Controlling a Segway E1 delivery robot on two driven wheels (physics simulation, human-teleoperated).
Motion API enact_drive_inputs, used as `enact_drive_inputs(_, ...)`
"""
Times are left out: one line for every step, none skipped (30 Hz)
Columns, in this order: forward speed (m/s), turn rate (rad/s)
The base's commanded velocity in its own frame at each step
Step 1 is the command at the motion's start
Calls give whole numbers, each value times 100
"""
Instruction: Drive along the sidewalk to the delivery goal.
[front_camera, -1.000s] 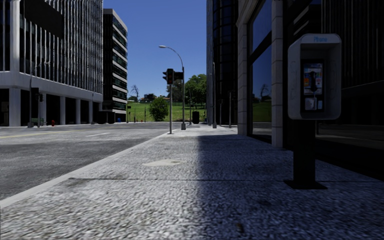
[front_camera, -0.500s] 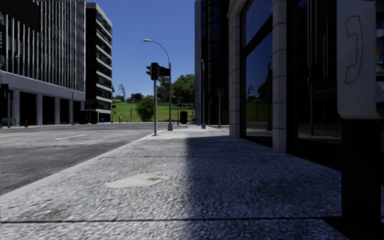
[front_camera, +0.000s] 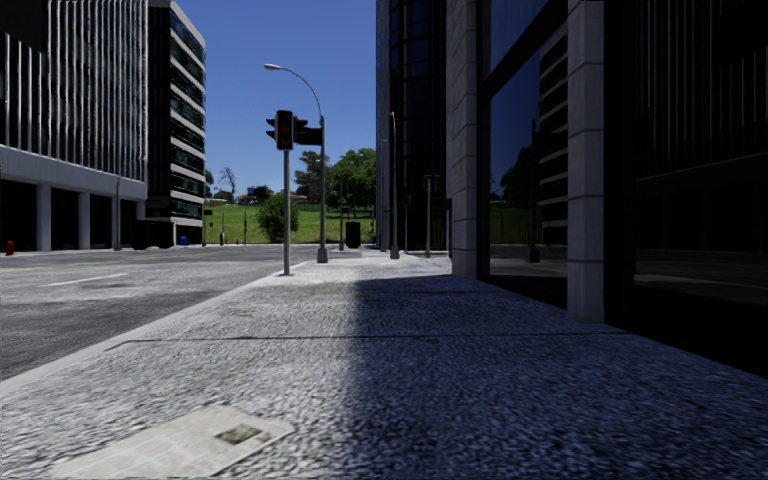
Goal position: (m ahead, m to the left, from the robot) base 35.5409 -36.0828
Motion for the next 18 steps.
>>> enact_drive_inputs(200, 0)
enact_drive_inputs(200, 0)
enact_drive_inputs(200, 0)
enact_drive_inputs(200, 0)
enact_drive_inputs(200, 0)
enact_drive_inputs(200, 0)
enact_drive_inputs(200, 0)
enact_drive_inputs(200, 0)
enact_drive_inputs(200, 0)
enact_drive_inputs(200, 0)
enact_drive_inputs(200, 0)
enact_drive_inputs(200, 0)
enact_drive_inputs(200, 0)
enact_drive_inputs(200, 0)
enact_drive_inputs(200, 0)
enact_drive_inputs(200, 0)
enact_drive_inputs(200, 0)
enact_drive_inputs(200, 0)
